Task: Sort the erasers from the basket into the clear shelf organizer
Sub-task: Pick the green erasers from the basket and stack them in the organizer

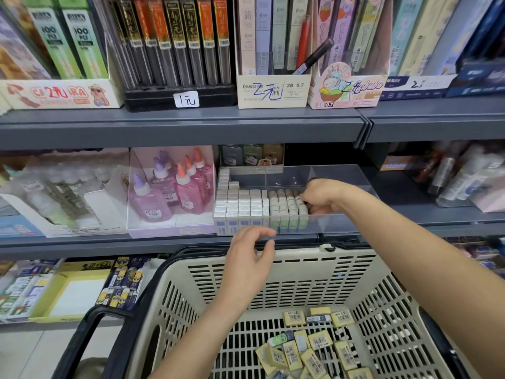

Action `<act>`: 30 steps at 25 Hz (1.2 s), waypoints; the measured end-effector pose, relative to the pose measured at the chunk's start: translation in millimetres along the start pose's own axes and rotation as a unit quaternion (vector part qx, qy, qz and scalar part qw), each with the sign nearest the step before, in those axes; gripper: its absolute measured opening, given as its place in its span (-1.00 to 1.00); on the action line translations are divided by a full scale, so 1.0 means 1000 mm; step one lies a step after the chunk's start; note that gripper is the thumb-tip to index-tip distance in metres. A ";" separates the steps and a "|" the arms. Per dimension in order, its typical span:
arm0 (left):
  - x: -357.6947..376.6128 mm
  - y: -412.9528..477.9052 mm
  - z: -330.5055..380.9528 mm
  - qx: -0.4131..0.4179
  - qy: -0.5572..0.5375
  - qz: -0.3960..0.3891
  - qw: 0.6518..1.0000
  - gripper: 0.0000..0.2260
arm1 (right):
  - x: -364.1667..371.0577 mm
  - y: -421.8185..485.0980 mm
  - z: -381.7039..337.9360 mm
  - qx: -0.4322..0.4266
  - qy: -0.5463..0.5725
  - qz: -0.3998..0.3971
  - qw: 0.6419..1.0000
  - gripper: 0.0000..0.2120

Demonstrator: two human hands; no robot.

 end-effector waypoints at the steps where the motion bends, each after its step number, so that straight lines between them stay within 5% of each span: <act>1: 0.000 -0.003 -0.001 0.003 -0.008 0.003 1.000 -0.70 | -0.001 -0.002 0.001 0.011 0.010 0.009 1.000 -0.76; 4: 0.002 -0.015 -0.005 -0.009 -0.055 0.001 0.998 -0.71 | -0.010 -0.013 0.008 -0.017 0.041 0.050 0.998 -0.77; 8: 0.012 -0.038 -0.019 -0.052 -0.013 -0.099 0.994 -0.80 | -0.001 -0.065 0.038 -0.173 0.129 0.091 0.972 -0.86; 12: 0.025 -0.060 -0.048 -0.151 0.064 -0.271 0.948 -0.91 | 0.074 -0.094 0.100 -0.173 -0.073 -0.047 0.981 -0.94; 16: 0.037 -0.089 -0.075 -0.249 0.074 -0.361 0.895 -0.90 | 0.152 -0.092 0.153 -0.151 -0.249 -0.192 0.937 -0.80; 19: 0.043 -0.109 -0.093 -0.254 0.167 -0.415 0.858 -0.96 | 0.182 -0.087 0.173 -0.162 -0.310 -0.228 0.909 -0.80; 22: 0.054 -0.133 -0.103 -0.206 0.316 -0.505 0.776 -0.81 | 0.200 -0.090 0.187 -0.181 -0.310 -0.275 0.892 -0.80; 26: 0.066 -0.148 -0.112 -0.198 0.343 -0.459 0.796 -0.63 | 0.212 -0.094 0.203 -0.201 -0.371 -0.314 0.851 -0.68; 30: 0.064 -0.137 -0.120 -0.250 0.317 -0.449 0.797 -0.79 | 0.200 -0.084 0.197 -0.196 -0.307 -0.212 0.907 -0.84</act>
Point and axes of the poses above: each hand's wrist, its own y-axis towards the middle knuckle, its own x-axis out of the palm, z = x × y, the point moved 1 cm from there along y, towards the middle knuckle, and after that the axes turned 1 degree about -z, right-handed, at the moved point
